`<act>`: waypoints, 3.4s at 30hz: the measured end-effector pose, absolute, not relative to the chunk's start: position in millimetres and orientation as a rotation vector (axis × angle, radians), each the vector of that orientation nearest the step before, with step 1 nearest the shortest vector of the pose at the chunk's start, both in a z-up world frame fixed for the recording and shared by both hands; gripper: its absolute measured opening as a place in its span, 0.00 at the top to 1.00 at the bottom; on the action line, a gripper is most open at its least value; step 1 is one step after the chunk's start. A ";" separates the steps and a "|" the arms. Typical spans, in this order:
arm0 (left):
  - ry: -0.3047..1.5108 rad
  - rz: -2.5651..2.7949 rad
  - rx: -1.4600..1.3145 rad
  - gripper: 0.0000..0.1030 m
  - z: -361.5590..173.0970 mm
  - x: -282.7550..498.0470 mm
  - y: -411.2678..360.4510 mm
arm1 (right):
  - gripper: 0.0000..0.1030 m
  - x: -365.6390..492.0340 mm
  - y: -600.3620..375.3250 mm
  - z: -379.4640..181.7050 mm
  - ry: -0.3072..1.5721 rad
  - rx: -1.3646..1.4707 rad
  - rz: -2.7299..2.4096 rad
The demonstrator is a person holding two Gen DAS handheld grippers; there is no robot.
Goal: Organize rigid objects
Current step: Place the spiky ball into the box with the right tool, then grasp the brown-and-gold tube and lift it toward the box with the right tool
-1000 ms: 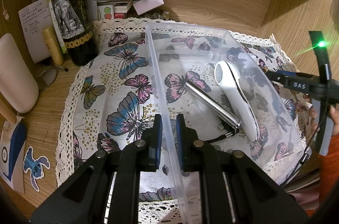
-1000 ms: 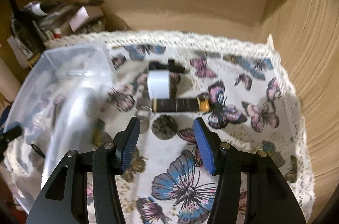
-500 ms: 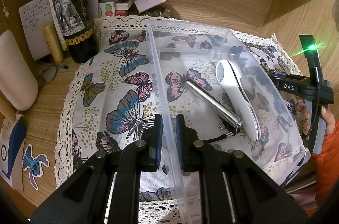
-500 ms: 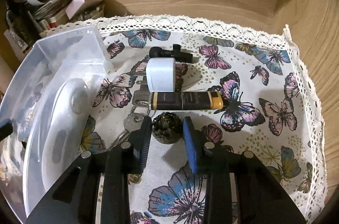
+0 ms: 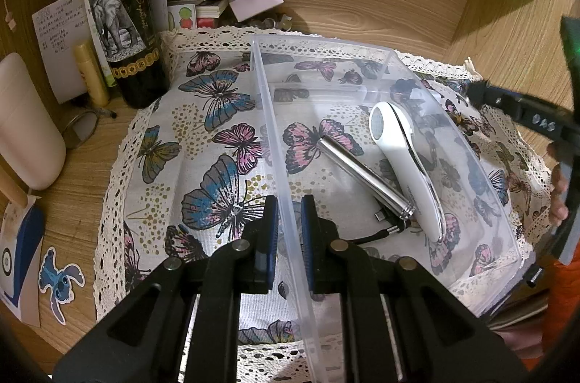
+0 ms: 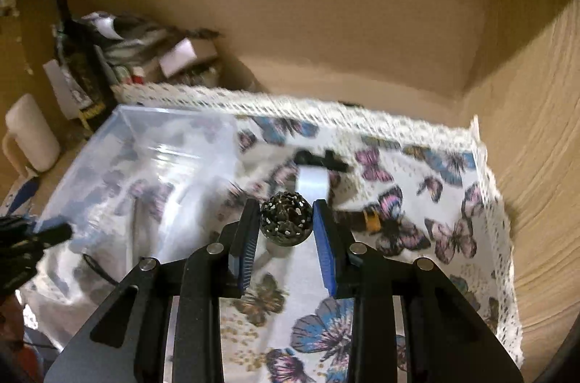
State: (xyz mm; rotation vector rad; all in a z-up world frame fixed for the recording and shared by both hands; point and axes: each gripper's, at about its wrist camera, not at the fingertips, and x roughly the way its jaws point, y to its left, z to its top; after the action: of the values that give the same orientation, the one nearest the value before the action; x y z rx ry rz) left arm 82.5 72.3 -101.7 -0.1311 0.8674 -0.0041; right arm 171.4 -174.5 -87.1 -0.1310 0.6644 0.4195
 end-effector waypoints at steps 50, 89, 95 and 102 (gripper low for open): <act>0.849 -0.011 -0.121 0.88 -97.0 81.1 68.6 | 0.49 179.1 -160.1 -60.5 0.619 -0.012 0.419; 0.851 -0.012 -0.120 0.88 -96.8 80.5 68.1 | 0.23 230.2 -192.8 -130.6 0.819 -0.084 0.314; 0.850 -0.012 -0.121 0.88 -96.7 80.4 67.9 | 0.23 200.0 -178.9 -96.9 0.727 -0.103 0.365; 0.850 -0.011 -0.118 0.88 -96.6 80.6 67.7 | 0.23 173.4 -145.9 -70.8 0.636 -0.130 0.472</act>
State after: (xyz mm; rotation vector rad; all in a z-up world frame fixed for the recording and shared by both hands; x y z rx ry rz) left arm 80.6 67.8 -96.6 -0.1182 0.8496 -0.0114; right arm 173.4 -145.9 -70.8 -0.1304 0.6360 0.4719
